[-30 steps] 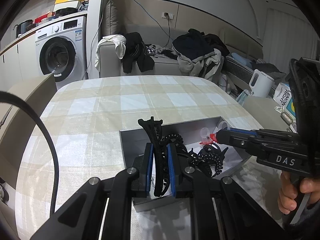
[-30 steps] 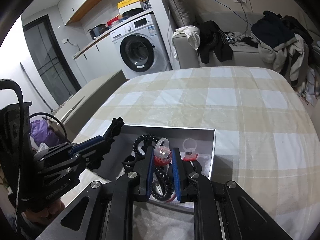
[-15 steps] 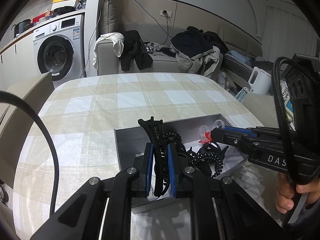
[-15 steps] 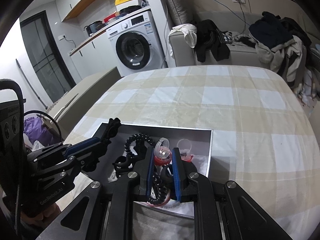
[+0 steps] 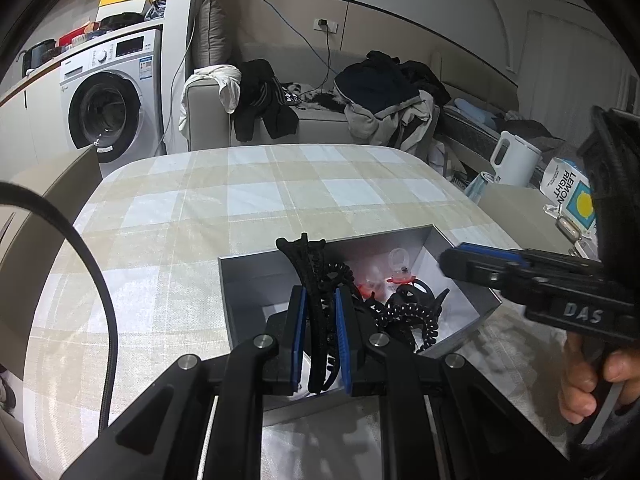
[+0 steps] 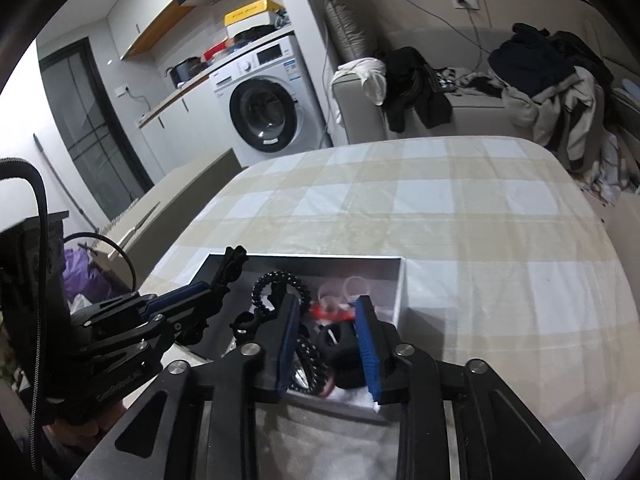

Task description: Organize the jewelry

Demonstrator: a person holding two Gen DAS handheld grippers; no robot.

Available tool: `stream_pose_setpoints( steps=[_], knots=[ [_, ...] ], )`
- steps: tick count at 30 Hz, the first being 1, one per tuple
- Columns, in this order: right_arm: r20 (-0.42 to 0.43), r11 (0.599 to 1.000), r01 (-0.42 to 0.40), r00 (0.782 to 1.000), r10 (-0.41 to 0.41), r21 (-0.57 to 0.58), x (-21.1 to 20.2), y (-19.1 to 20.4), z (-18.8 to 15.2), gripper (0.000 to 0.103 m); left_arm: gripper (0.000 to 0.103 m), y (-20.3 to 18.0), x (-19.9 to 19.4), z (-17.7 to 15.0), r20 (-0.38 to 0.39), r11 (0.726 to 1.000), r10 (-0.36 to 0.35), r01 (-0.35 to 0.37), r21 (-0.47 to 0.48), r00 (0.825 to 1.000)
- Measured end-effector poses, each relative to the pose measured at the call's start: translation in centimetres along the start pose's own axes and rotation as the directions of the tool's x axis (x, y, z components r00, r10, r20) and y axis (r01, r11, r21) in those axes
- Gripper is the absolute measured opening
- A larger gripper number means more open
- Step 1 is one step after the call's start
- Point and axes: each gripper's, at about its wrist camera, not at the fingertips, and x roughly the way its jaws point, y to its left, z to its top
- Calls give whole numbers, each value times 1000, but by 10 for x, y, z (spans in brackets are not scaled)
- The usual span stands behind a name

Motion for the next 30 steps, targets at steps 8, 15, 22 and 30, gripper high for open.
stream_pose_setpoints(
  steps=[8, 15, 22, 30],
  knots=[
    [12, 1000, 12, 1000, -13, 13, -11, -6, -4, 43, 17, -2, -9, -1, 18, 1000, -9, 9, 0, 1000],
    [36, 1000, 23, 999, -23, -4, -21, -5, -7, 70, 65, -2, -34, -4, 69, 1000, 8, -8, -4, 998],
    [89, 999, 35, 995, -33, -18, -38, -2, -13, 103, 102, 0, -53, -8, 121, 998, 61, -58, -30, 991],
    [163, 999, 31, 986, -23, -44, -57, 5, -25, 103, 102, -2, -66, -15, 181, 993, 117, -115, -21, 976]
  ],
)
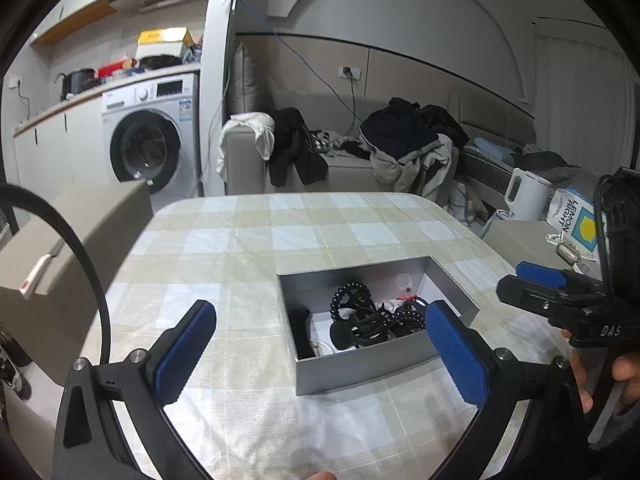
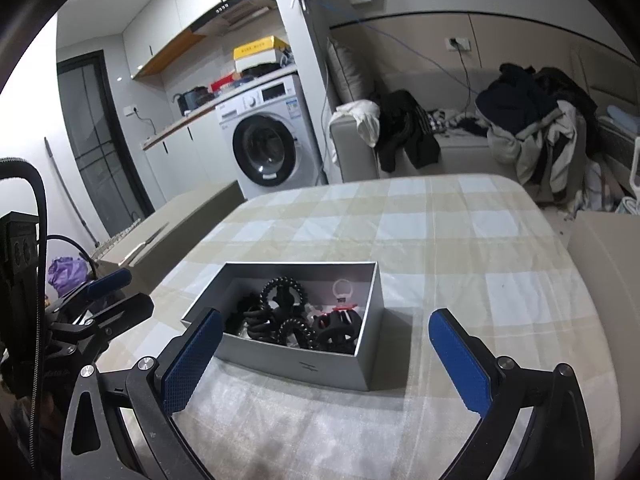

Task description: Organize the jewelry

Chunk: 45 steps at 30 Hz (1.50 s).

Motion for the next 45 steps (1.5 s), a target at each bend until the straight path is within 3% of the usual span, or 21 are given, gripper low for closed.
stream_pose_setpoints(
  steps=[5, 22, 45],
  knots=[
    [35, 1000, -9, 999, 10, -18, -5, 2, -9, 103, 102, 1, -8, -6, 48, 1000, 28, -28, 8, 998],
    [103, 994, 38, 994, -28, -104, 6, 7, -26, 103, 102, 11, 4, -27, 78, 997, 73, -72, -15, 994],
    [179, 991, 35, 984, -11, -132, -3, 12, -34, 103, 102, 12, 3, -34, 87, 998, 53, -51, -22, 995]
  ],
)
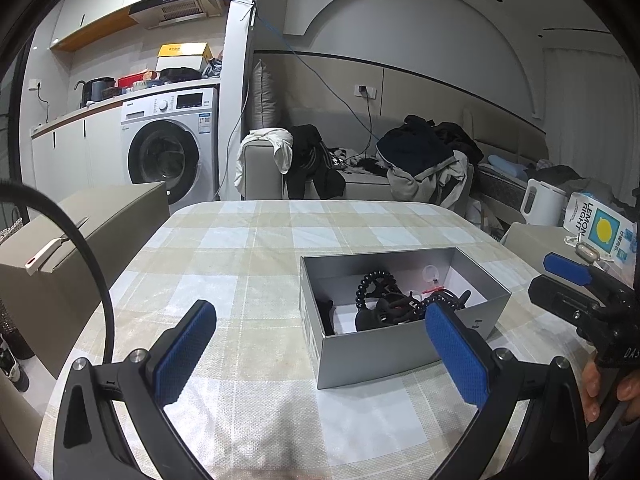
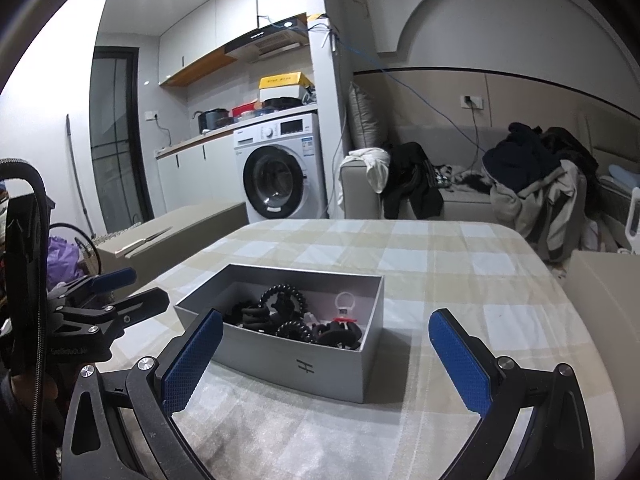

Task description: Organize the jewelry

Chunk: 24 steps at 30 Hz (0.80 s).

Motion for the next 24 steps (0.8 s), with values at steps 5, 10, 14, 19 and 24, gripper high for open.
stream_pose_setpoints(
  steps=[5, 10, 14, 19, 24],
  knots=[
    [0, 1000, 3, 1000, -3, -13, 0, 2, 0, 103, 102, 0, 0, 0, 3, 1000, -4, 4, -1, 1000],
    [0, 1000, 2, 1000, -2, -24, 1, 4, 0, 103, 102, -1, 0, 1, 4, 1000, -1, 1, 1, 1000],
    [-3, 1000, 1, 1000, -1, -16, 1, 4, 1, 103, 102, -1, 0, 1, 4, 1000, -2, 2, 0, 1000],
    [0, 1000, 2, 1000, -2, -12, 1, 3, 1, 103, 102, -1, 0, 1, 4, 1000, -3, 3, -2, 1000],
    [3, 1000, 1, 1000, -1, 0, -1, 1, 1, 103, 102, -1, 0, 1, 5, 1000, -1, 1, -1, 1000]
  ],
)
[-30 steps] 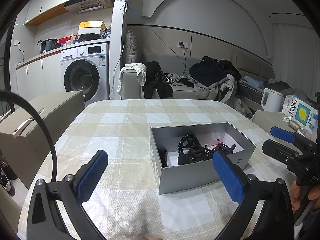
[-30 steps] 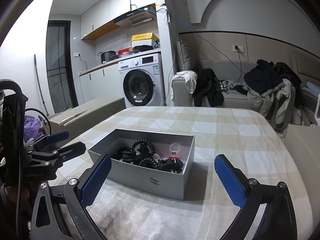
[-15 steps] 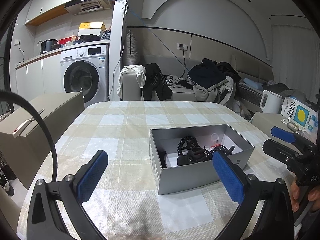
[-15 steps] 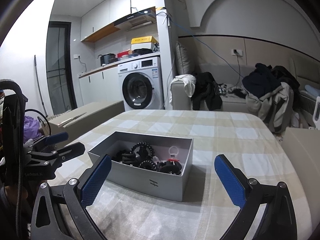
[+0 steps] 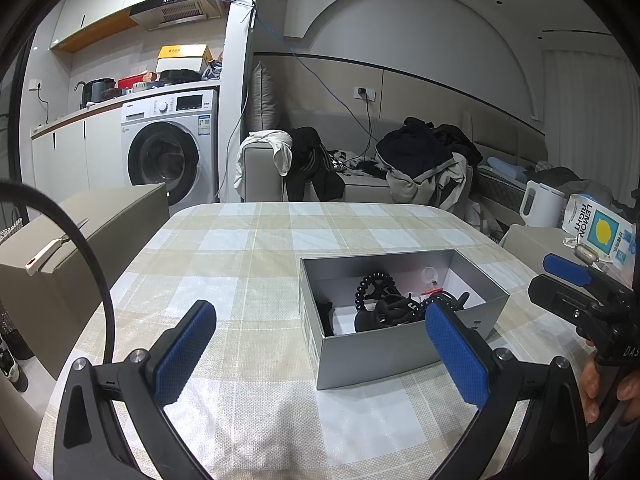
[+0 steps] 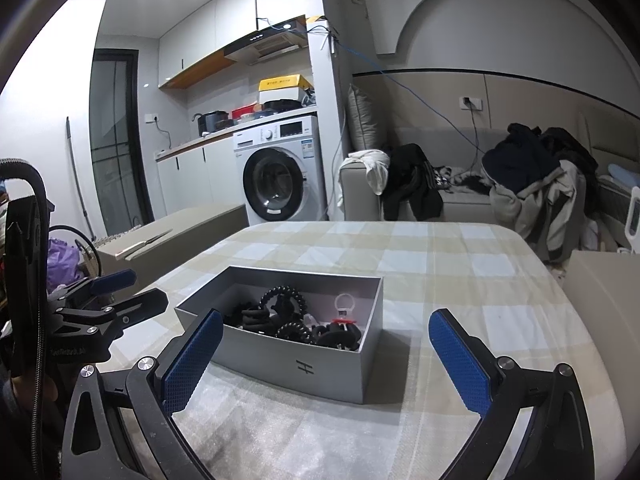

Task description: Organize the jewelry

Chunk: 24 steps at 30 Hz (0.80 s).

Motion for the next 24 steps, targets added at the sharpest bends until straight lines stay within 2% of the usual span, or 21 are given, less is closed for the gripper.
stream_pose_setpoints(
  steps=[24],
  knots=[
    [3, 1000, 0, 1000, 0, 0, -1, -2, 0, 103, 102, 1, 1, -1, 1, 1000, -1, 1, 0, 1000]
  ],
)
